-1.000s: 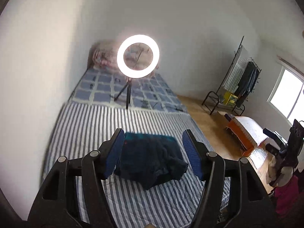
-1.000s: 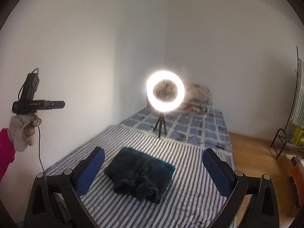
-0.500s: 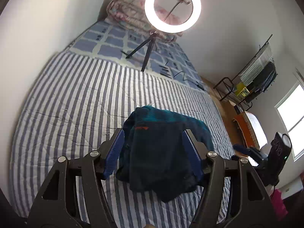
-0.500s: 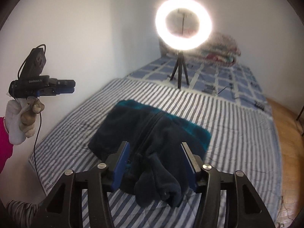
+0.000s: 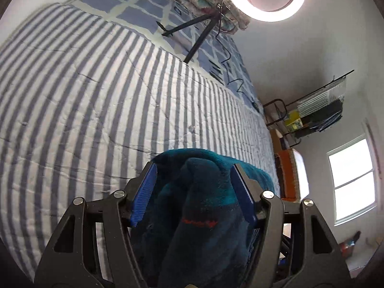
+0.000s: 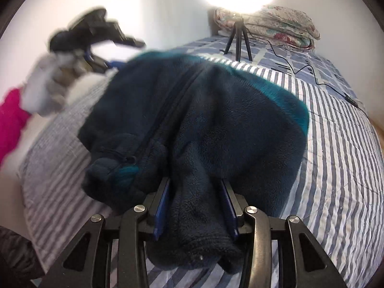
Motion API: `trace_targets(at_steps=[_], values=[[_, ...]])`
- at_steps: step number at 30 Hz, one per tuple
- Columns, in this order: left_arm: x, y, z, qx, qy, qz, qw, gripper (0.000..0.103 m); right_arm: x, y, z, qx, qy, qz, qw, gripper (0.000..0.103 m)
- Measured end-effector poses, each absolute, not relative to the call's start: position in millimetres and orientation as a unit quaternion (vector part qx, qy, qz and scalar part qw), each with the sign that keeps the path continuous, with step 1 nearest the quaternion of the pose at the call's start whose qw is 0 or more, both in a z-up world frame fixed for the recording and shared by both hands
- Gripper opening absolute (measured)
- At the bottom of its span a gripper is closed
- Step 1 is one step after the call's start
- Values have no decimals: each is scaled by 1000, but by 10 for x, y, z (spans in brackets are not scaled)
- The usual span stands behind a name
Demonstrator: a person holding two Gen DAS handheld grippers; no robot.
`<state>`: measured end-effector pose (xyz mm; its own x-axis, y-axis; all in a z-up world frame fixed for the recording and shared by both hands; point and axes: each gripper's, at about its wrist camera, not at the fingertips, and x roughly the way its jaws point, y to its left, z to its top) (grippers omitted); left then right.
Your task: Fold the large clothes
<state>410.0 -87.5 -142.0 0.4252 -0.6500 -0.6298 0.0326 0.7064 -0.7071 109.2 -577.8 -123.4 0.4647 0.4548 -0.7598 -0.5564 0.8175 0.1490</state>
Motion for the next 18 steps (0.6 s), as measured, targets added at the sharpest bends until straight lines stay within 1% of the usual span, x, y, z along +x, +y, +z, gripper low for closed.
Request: trace_targets(at_steps=[1,2,3,4,5,9,11,12,13,14,16,17,18], values=[[4125,-880,-1429,-320,487,-222,781,59,1110,-5845,-1172,-53,419,296,857,52],[4151,-885,-1440,-320,487,-222,781,53,1145,-5922,-1111,-46,412,288,863,66],[4195,-890,-1456,-321,491,-220,779,42,1203,-5983,-1073,-38,405,281,869,76],[4243,-892,-1497,-325,497,-219,774,34,1272,-6099,-1009,-20,396,269,878,78],[4283,-887,-1534,-334,498,-220,769,32,1342,-6199,-977,0,392,261,882,78],[4373,-907,-1574,-350,497,-232,759,31,1734,-6614,-1004,84,405,206,887,80],[4376,-946,-1586,-349,498,-238,758,31,1950,-6766,-1125,128,427,190,875,80],[4372,-975,-1576,-340,495,-238,764,24,2067,-6851,-1220,164,441,184,863,80],[4358,-990,-1557,-334,491,-236,769,13,2144,-6892,-1280,190,448,184,854,81],[4330,-1008,-1524,-325,484,-229,779,12,2255,-6933,-1353,221,455,187,842,79],[4206,-1001,-1421,-313,465,-210,801,7,2397,-6945,-1492,281,465,210,813,45],[4154,-995,-1380,-306,451,-199,814,7,2429,-6913,-1541,297,469,228,800,15],[4122,-999,-1370,-293,445,-188,825,7,2432,-6871,-1540,289,468,230,803,10]])
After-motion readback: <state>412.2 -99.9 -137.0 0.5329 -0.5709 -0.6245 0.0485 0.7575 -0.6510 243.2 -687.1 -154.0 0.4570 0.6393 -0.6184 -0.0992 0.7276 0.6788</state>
